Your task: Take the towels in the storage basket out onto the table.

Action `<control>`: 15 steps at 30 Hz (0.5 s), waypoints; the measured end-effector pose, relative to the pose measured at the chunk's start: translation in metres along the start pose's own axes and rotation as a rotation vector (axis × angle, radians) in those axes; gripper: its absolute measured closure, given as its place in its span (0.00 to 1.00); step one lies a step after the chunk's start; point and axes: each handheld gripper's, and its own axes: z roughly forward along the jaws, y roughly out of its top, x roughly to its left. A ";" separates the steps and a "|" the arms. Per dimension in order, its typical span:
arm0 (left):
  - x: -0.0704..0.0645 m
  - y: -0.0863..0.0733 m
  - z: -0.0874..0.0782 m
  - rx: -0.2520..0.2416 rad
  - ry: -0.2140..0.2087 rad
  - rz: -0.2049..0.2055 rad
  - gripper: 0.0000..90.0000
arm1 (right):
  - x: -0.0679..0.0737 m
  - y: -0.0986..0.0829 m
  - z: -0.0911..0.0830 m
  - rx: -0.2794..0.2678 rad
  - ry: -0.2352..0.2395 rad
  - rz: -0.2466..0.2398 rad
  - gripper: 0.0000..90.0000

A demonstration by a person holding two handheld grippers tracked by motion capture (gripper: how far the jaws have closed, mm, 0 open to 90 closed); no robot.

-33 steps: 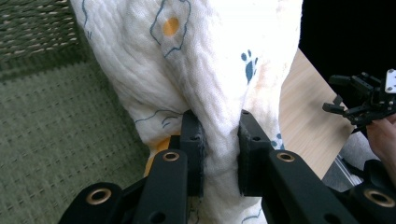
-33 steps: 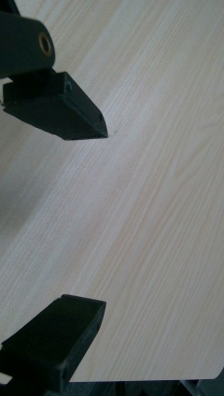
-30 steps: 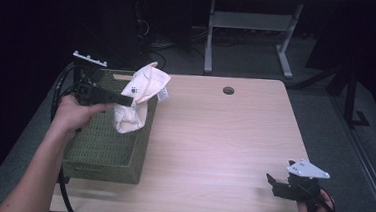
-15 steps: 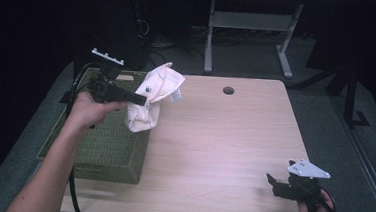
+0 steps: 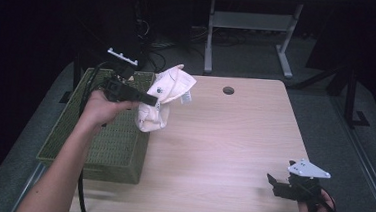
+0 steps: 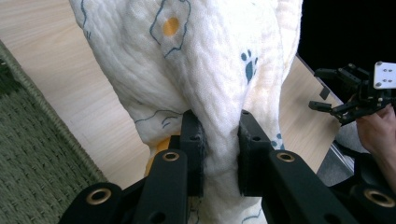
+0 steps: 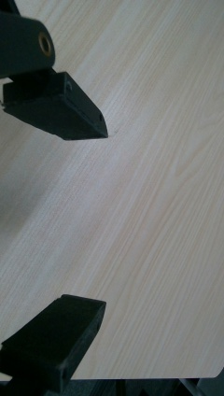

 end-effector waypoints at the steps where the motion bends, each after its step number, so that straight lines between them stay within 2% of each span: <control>1: 0.000 0.001 0.001 0.006 0.001 0.004 0.84 | 0.000 0.000 0.000 -0.001 0.000 -0.003 0.15; 15: -0.012 0.009 0.021 0.026 -0.016 0.025 0.84 | 0.000 0.001 -0.001 -0.003 0.001 -0.003 0.15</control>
